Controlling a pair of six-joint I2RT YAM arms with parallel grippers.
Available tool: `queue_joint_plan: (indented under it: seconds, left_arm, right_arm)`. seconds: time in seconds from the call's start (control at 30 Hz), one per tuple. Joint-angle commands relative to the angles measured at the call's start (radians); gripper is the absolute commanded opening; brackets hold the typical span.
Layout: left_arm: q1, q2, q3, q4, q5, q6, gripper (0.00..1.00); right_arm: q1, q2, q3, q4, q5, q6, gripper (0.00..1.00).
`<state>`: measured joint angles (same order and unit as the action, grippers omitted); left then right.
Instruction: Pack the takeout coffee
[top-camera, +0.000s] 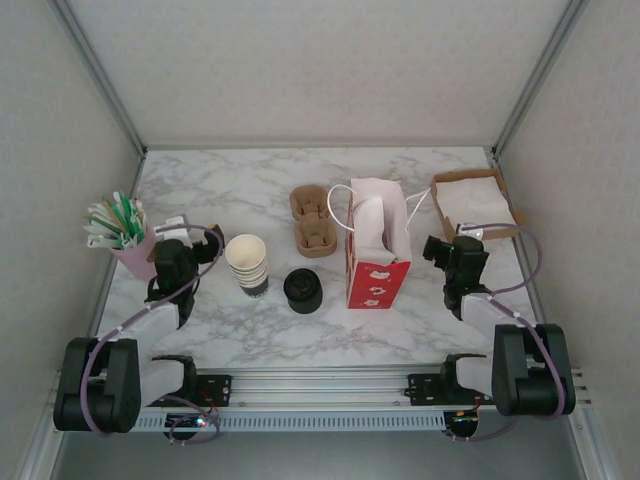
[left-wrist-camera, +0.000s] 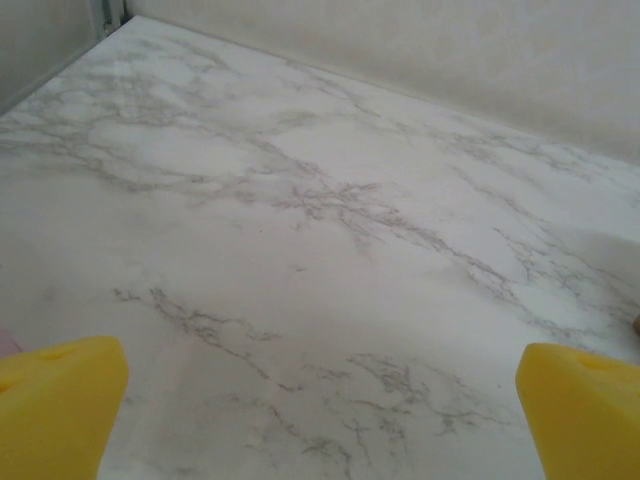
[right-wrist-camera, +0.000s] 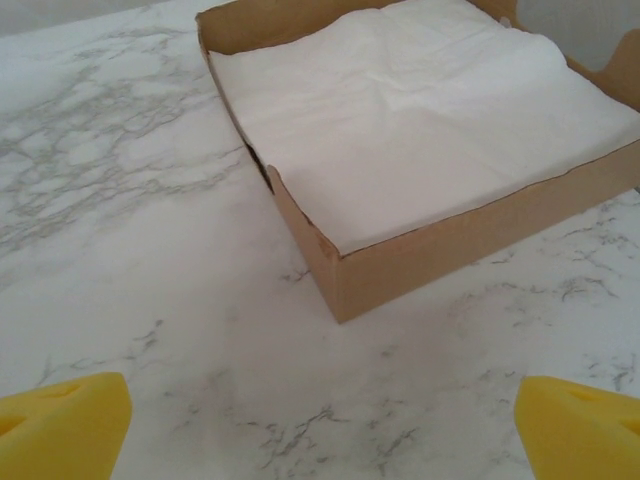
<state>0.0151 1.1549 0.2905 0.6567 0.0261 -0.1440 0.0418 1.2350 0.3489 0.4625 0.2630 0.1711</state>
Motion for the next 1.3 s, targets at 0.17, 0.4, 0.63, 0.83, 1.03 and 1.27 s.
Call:
queue_joint_plan:
  seconds: [0.17,0.4,0.63,0.83,1.03,1.27]
  left_arm:
    - [0.005,0.148,-0.048,0.379,-0.006,0.097,1.00]
    - [0.003,0.240,-0.049,0.480,-0.042,0.129,0.99]
    - [0.003,0.288,-0.093,0.605,-0.051,0.133,0.99]
    - [0.005,0.366,-0.087,0.662,-0.065,0.127,0.99]
    - [0.024,0.381,-0.069,0.642,-0.070,0.101,0.99]
    - [0.032,0.384,-0.065,0.638,-0.063,0.095,0.99]
  right_arm:
    - [-0.014,0.165,-0.014,0.342,-0.061,-0.055,0.99]
    - [0.017,0.254,0.020,0.367,-0.084,-0.101,0.99]
    - [0.032,0.291,0.001,0.432,-0.106,-0.127,0.99]
    - [0.031,0.300,0.017,0.409,-0.130,-0.140,0.99]
    - [0.032,0.304,0.039,0.375,-0.133,-0.140,0.99]
    - [0.033,0.305,0.042,0.369,-0.148,-0.150,0.99]
